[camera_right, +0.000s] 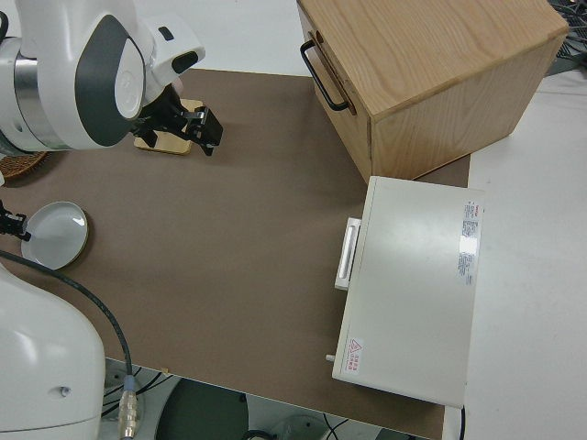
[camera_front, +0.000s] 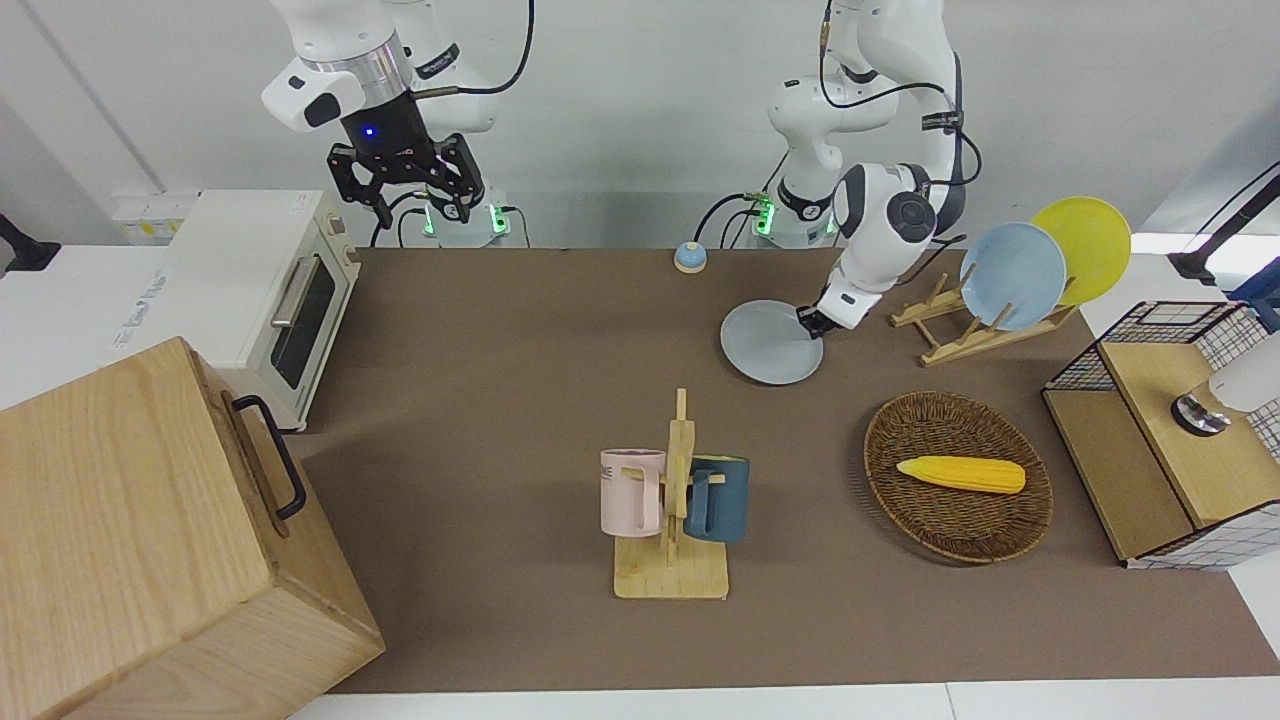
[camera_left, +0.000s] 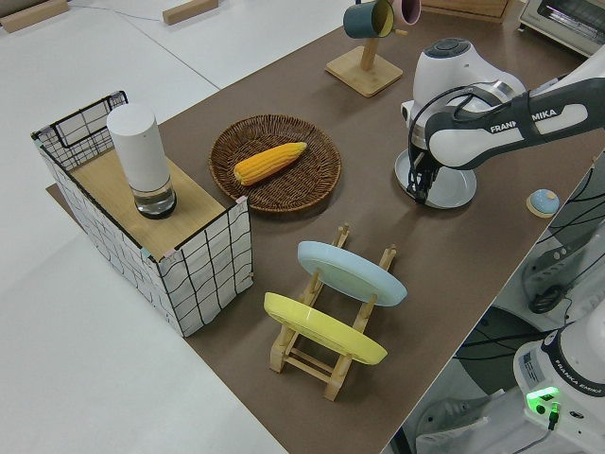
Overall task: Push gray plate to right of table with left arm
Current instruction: 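Push the gray plate with the left gripper toward the toaster oven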
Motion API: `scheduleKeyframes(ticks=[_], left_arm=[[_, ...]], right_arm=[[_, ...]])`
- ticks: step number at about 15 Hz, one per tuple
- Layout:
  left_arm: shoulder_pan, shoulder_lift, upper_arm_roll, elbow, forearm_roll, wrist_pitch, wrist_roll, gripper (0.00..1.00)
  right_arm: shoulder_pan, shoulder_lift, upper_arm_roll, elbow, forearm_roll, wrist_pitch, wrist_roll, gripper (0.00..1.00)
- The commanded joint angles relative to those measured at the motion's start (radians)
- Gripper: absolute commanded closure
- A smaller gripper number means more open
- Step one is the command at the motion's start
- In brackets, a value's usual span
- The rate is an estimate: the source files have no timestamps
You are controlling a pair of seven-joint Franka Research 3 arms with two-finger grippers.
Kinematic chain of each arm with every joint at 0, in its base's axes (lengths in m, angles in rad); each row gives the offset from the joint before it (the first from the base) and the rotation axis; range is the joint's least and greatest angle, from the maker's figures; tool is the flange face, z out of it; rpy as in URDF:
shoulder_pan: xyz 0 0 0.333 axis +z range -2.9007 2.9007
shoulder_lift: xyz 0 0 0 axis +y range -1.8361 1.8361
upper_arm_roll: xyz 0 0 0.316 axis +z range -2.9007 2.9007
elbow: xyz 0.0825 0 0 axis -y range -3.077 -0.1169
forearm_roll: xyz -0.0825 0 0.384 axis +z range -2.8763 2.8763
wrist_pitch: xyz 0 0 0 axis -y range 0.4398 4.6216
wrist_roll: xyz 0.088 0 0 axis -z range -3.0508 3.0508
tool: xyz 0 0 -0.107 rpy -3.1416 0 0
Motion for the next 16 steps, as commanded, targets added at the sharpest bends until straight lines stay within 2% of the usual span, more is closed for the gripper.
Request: scheduleKeyframes(ticks=[1, 8, 16], left_arm=[[-0.098, 0.027, 0.007, -0.014, -0.010, 0.064, -0.129, 1.00], [-0.256, 0.031, 0.007, -0.007, -0.054, 0.116, -0.312, 1.00], [-0.364, 0.047, 0.007, -0.005, -0.070, 0.171, -0.442, 1.00]], right_arm=[[-0.006, 0.006, 0.003, 0.014, 0.016, -0.005, 0.002, 0.005], [-0.006, 0.006, 0.003, 0.014, 0.016, -0.005, 0.002, 0.005], [-0.006, 0.006, 0.003, 0.014, 0.016, -0.005, 0.002, 0.005]])
